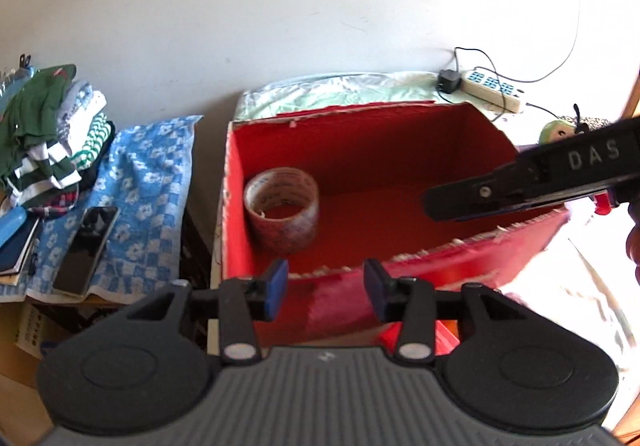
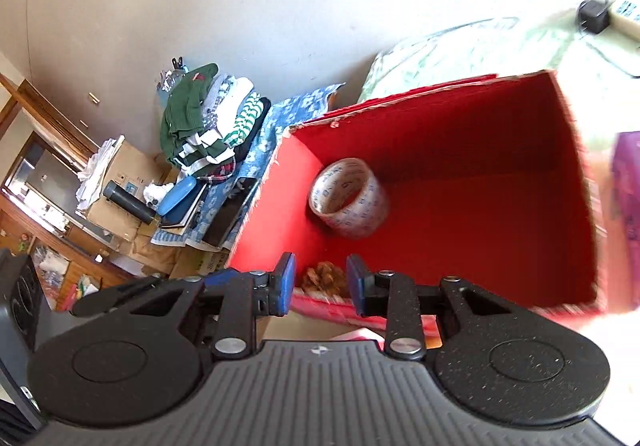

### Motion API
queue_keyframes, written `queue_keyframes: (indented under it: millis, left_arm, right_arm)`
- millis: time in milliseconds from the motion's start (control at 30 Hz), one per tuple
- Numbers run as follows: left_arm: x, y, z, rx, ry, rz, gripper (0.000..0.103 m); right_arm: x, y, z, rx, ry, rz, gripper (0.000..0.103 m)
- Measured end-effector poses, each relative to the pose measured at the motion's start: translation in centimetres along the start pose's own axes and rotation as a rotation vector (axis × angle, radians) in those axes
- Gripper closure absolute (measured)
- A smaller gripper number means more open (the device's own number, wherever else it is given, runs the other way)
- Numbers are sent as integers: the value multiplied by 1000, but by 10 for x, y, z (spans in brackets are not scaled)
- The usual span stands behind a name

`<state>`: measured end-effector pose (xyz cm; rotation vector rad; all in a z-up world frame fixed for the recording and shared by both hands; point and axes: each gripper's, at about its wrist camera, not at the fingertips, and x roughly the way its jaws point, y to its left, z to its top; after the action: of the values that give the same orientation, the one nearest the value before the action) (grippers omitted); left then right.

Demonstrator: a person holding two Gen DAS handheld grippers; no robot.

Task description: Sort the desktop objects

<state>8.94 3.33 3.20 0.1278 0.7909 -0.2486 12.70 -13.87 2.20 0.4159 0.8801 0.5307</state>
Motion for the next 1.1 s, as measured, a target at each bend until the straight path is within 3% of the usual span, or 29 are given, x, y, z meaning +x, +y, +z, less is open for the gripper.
queue_keyframes:
  millis: [200,333,400,667,800,1000,1100]
  left_arm:
    - [-2,-22,-15,-38,43,-25,45]
    - [-2,-36,-30,-74,67,-62,21]
    - [0,-44,-39,-81,88,-80,16]
    - [11,-81,-61,-53,175,-85,20]
    - [21,-86,-70,-62,224,-70,40]
    - [21,-88,-80,-94,230,-48,49]
    - [19,-93,-83,-75,218,-20,51]
  right_arm:
    - [-19,-6,-20,-43,-12,-64,71]
    - [-31,-11,-32,-90,-4,-77,69]
    - [-33,-16,-39,-112,17,-78,68]
    - [-6,-31,-53,-75,152,-12,66]
    - [6,-24,-52,-89,196,35,63]
    - [26,-2,-52,-157,246,68,50]
    - [38,9,-55,-197,277,7,49]
